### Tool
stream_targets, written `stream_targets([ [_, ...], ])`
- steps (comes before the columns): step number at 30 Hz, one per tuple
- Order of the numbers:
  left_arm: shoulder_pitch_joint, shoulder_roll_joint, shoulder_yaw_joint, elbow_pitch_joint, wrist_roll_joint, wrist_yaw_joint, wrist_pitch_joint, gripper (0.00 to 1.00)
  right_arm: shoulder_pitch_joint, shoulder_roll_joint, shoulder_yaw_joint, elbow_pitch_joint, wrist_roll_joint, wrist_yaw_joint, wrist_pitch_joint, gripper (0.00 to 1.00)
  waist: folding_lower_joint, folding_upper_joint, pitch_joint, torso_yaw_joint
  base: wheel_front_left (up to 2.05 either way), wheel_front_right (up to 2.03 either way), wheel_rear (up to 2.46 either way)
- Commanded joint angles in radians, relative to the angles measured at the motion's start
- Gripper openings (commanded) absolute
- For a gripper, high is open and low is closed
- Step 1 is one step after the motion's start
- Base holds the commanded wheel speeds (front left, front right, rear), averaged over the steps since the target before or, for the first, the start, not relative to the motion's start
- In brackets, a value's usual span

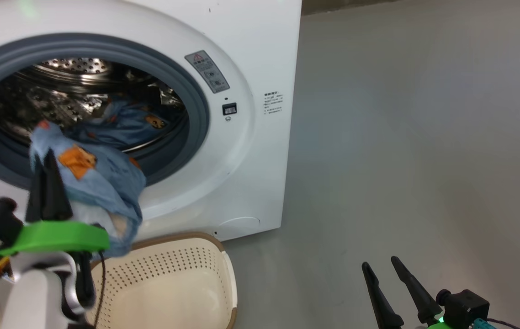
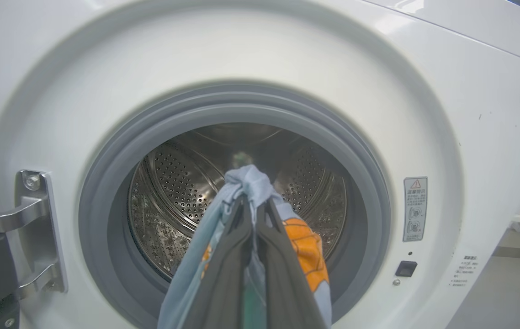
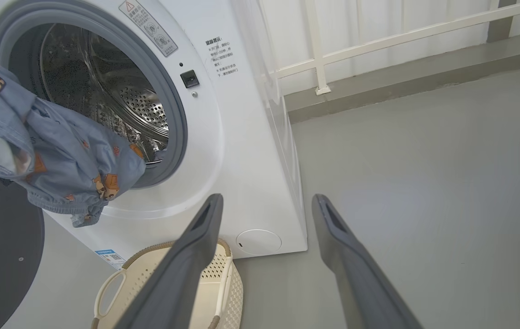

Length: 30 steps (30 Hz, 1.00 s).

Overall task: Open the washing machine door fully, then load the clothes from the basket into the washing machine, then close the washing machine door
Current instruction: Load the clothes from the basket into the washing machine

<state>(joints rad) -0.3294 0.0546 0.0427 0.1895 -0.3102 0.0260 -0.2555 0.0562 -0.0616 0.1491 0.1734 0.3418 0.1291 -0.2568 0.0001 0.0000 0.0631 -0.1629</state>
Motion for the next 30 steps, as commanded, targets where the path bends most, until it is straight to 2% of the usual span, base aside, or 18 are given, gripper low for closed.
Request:
stream_targets([
  [1,-0.072,0.033,0.048,-0.015,0.014,-0.002,-0.006,0.0,-0.041,0.001,0.027,-0.022,-0.003,0.002,-0.005,1.0,-0.0001,0.0,0.034,-0.026,0.0,0.0,0.0],
  [7,-0.181,0.039,0.111,0.032,0.053,-0.001,-0.006,0.0,-0.075,0.004,0.045,-0.024,-0.005,0.002,-0.005,1.0,-0.0001,0.0,0.093,-0.06,0.0,0.0,0.0],
  [16,-0.282,0.04,0.192,0.119,0.106,-0.024,-0.006,0.0,-0.123,0.006,0.077,-0.028,-0.009,0.002,-0.005,1.0,-0.0001,0.0,0.201,-0.1,0.0,0.0,0.0],
  [23,-0.371,0.062,0.255,0.178,0.155,-0.057,-0.006,0.0,-0.159,-0.005,0.086,-0.04,-0.018,0.002,-0.005,1.0,-0.0001,0.0,0.308,-0.12,0.0,0.0,0.0],
  [30,-0.473,0.09,0.265,0.265,0.202,-0.088,-0.006,0.0,-0.183,-0.006,0.09,-0.049,-0.026,0.002,-0.005,1.0,-0.0001,0.0,0.39,-0.116,0.0,0.0,0.0],
])
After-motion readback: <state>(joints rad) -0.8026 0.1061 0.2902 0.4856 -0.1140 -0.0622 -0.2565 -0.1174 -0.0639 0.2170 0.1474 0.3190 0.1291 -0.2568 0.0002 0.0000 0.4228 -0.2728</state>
